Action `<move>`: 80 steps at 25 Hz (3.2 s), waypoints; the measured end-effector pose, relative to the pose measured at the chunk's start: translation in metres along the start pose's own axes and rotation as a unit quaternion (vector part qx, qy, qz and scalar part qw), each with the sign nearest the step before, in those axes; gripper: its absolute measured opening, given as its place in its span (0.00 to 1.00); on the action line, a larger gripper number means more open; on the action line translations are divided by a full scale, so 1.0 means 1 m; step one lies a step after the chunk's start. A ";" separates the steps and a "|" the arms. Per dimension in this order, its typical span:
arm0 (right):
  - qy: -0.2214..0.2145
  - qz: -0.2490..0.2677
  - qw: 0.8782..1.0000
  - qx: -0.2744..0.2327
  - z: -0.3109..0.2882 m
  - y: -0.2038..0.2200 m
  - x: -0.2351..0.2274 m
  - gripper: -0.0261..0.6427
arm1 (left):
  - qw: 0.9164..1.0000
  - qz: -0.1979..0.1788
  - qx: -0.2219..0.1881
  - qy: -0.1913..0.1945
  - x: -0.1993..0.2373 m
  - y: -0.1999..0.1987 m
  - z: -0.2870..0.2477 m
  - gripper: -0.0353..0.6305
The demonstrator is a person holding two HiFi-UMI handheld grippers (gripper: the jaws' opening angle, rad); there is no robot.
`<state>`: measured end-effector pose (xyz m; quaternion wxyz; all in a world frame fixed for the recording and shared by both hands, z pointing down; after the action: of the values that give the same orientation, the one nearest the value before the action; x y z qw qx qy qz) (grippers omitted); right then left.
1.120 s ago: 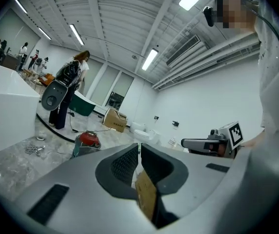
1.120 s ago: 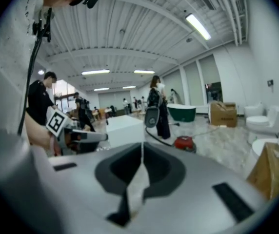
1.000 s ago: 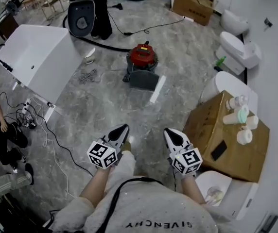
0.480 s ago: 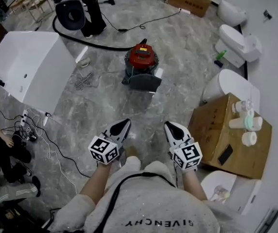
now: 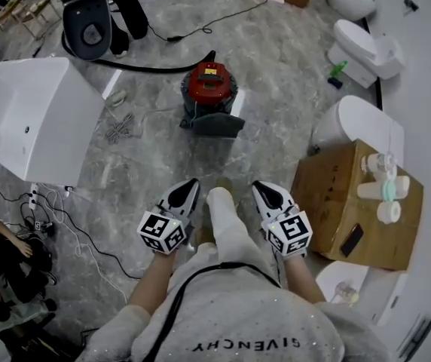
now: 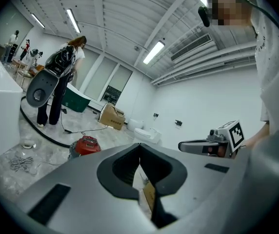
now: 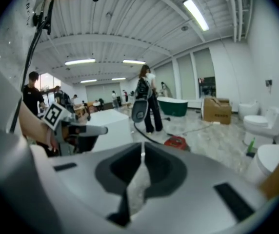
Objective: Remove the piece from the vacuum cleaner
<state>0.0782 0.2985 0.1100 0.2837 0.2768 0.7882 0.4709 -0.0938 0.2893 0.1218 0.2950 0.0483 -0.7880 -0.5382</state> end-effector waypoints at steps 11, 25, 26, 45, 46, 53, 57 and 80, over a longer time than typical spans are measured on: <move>-0.052 -0.015 0.997 0.046 -0.090 -0.006 -0.081 0.06 | 0.999 0.034 0.032 -0.021 0.053 -0.018 -0.096 0.09; -0.063 -0.024 0.992 0.105 -0.155 0.020 -0.165 0.06 | 0.994 0.044 0.088 -0.050 0.100 0.001 -0.198 0.09; -0.062 -0.026 0.992 0.104 -0.159 0.022 -0.171 0.06 | 0.993 0.044 0.091 -0.055 0.106 0.004 -0.204 0.09; -0.040 0.046 0.977 0.203 -0.272 0.181 -0.252 0.06 | 0.966 -0.183 0.163 -0.083 0.228 0.153 -0.319 0.28; -0.040 0.054 0.976 0.207 -0.278 0.191 -0.255 0.07 | 0.965 -0.186 0.169 -0.074 0.232 0.165 -0.325 0.29; -0.043 0.120 0.965 0.230 -0.311 0.215 -0.270 0.16 | 0.944 -0.253 0.207 -0.042 0.247 0.214 -0.340 0.42; -0.039 0.129 0.965 0.225 -0.325 0.203 -0.279 0.20 | 0.914 -0.334 0.228 -0.031 0.251 0.220 -0.346 0.52; -0.136 0.212 0.892 0.376 -0.395 0.267 -0.301 0.32 | 0.808 -0.449 0.373 0.080 0.269 0.274 -0.410 0.33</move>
<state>0.0505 -0.0370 0.5627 0.1565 0.5846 0.7825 0.1464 -0.0367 -0.0391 0.5743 0.0417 0.5455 -0.7925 -0.2694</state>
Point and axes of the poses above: the fingertips, and each gripper's own axes: z backward along the fingers, x to its left, y out of its underside, the point moved 2 cm from there along z, backward along the fingers, and after that the axes turned 8 degrees about -y, right-handed, at the moved point
